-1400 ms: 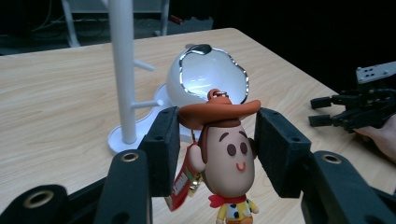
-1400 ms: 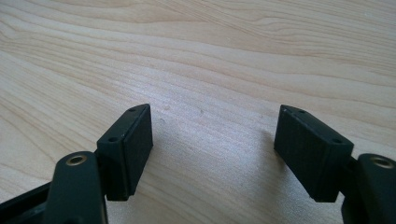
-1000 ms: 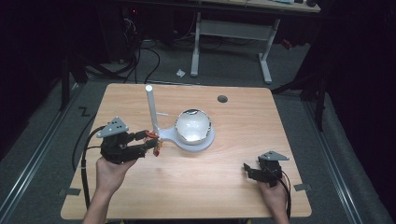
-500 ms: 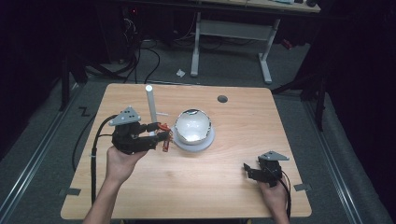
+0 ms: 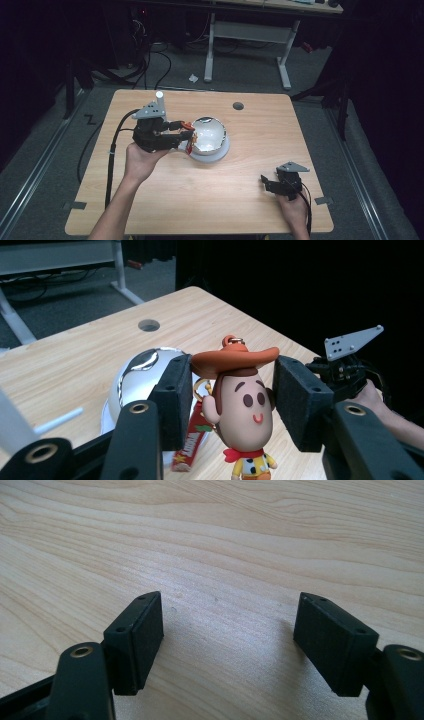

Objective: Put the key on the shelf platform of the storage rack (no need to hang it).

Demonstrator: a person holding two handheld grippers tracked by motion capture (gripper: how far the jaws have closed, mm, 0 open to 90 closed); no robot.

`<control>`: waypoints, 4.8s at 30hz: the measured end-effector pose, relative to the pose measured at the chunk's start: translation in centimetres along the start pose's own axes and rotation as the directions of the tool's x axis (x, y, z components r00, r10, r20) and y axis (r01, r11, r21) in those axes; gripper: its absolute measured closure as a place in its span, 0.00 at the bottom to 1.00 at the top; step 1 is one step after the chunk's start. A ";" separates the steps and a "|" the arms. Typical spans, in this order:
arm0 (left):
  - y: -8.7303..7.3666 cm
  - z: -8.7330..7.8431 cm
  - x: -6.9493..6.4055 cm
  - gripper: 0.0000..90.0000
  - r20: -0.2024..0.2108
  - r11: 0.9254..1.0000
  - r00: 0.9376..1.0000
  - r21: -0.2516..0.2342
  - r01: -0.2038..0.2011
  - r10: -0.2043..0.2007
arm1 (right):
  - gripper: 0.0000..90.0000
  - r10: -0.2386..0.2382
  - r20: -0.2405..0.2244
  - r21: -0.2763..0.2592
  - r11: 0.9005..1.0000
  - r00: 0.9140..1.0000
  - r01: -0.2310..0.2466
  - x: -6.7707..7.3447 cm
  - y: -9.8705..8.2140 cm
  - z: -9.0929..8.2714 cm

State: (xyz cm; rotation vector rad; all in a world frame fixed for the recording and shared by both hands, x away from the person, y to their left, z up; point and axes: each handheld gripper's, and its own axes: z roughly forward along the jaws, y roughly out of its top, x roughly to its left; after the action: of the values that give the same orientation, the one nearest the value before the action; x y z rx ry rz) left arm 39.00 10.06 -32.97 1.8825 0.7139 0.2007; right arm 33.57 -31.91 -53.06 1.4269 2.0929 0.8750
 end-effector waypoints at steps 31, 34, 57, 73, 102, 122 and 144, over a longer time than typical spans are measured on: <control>1.7 6.2 1.2 0.58 -0.039 0.999 0.999 0.042 0.001 0.000 | 0.31 0.000 0.000 0.000 1.000 1.000 0.000 0.0 0.0 0.0; 1.4 6.8 1.3 0.58 -0.045 0.999 0.999 0.050 0.006 -0.004 | 0.31 0.000 -0.001 0.000 1.000 1.000 0.000 0.0 0.0 0.0; -1.1 10.6 2.8 0.57 -0.099 0.993 0.994 0.112 0.046 -0.035 | 0.31 0.000 -0.001 0.000 1.000 1.000 0.000 0.0 0.0 0.0; -2.6 12.5 3.6 0.57 -0.136 0.986 0.990 0.152 0.062 -0.041 | 0.31 0.000 -0.001 0.000 1.000 1.000 0.000 0.0 0.0 0.0; -5.6 15.3 5.1 0.57 -0.214 0.972 0.973 0.199 0.127 -0.083 | 0.31 -0.001 -0.001 0.000 1.000 1.000 0.001 0.0 0.0 0.0; -6.0 15.4 5.4 0.51 -0.244 0.970 0.966 0.203 0.134 -0.082 | 0.31 0.003 -0.001 0.001 1.000 1.000 -0.003 0.0 0.0 0.0; -5.3 10.0 4.2 0.43 -0.227 0.986 0.971 0.130 0.102 -0.071 | 0.31 0.004 0.000 0.002 1.000 1.000 -0.004 0.0 0.0 0.0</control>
State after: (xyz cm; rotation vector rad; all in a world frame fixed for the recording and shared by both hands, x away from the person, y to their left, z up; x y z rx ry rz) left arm 44.82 5.89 -42.71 1.9773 0.9832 0.3156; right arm 33.52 -31.90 -53.05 1.4326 2.0919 0.8754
